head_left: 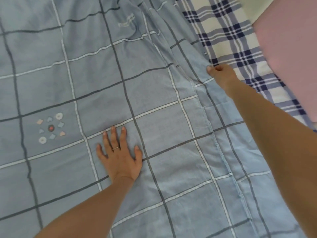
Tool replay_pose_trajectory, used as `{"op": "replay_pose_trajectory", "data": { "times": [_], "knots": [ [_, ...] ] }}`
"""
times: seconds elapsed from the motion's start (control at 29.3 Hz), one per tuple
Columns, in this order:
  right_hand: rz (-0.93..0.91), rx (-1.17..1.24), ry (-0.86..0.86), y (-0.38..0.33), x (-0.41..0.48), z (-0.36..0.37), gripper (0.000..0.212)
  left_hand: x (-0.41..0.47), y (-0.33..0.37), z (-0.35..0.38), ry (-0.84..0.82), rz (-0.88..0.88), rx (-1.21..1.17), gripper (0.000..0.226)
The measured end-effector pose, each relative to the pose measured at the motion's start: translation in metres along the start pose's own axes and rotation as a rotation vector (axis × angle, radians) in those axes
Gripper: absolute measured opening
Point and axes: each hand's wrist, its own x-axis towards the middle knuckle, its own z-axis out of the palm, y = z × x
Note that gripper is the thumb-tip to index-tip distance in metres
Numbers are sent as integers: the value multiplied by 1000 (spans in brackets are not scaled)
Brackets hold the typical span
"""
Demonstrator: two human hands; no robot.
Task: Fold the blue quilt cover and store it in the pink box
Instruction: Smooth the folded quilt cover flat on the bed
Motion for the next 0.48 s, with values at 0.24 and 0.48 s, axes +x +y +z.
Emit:
{"op": "replay_pose_trajectory", "data": {
  "times": [0.24, 0.48],
  "knots": [
    [130, 95, -185, -3, -7, -12, 36, -1, -5, -5, -29, -6, 0, 69],
    [13, 59, -66, -9, -1, -33, 28, -3, -2, -4, -17, -2, -16, 70]
  ]
}}
